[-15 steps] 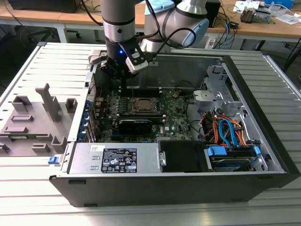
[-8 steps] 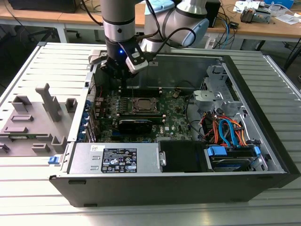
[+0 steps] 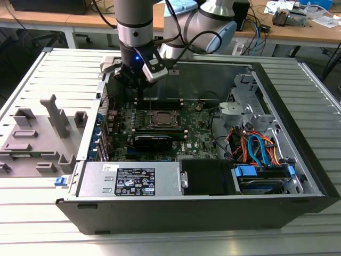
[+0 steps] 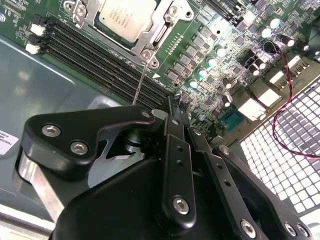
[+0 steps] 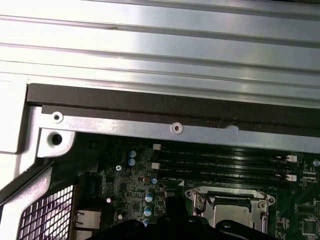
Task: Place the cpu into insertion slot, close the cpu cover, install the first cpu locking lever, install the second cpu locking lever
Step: 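Install the first cpu locking lever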
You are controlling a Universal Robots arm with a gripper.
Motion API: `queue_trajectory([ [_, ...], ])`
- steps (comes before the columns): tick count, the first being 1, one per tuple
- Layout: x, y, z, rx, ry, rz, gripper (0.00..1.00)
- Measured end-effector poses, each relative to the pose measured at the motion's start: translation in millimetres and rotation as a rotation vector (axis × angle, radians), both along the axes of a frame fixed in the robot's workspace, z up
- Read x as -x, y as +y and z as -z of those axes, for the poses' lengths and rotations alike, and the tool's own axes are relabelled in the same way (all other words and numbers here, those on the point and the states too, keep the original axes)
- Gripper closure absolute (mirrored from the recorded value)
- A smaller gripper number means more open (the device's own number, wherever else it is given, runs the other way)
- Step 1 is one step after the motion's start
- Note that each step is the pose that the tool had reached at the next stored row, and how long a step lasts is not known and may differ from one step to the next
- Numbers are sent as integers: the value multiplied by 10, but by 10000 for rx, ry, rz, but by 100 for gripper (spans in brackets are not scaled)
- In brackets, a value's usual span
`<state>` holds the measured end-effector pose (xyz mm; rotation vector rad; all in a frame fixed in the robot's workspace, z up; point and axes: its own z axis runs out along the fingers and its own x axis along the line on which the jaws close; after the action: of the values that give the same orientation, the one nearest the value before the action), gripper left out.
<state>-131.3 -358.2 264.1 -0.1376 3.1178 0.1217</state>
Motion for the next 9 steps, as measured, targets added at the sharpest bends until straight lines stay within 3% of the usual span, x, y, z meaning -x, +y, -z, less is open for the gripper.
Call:
queue_trajectory([
  [9, 0, 19, 0, 0, 0, 0, 89],
])
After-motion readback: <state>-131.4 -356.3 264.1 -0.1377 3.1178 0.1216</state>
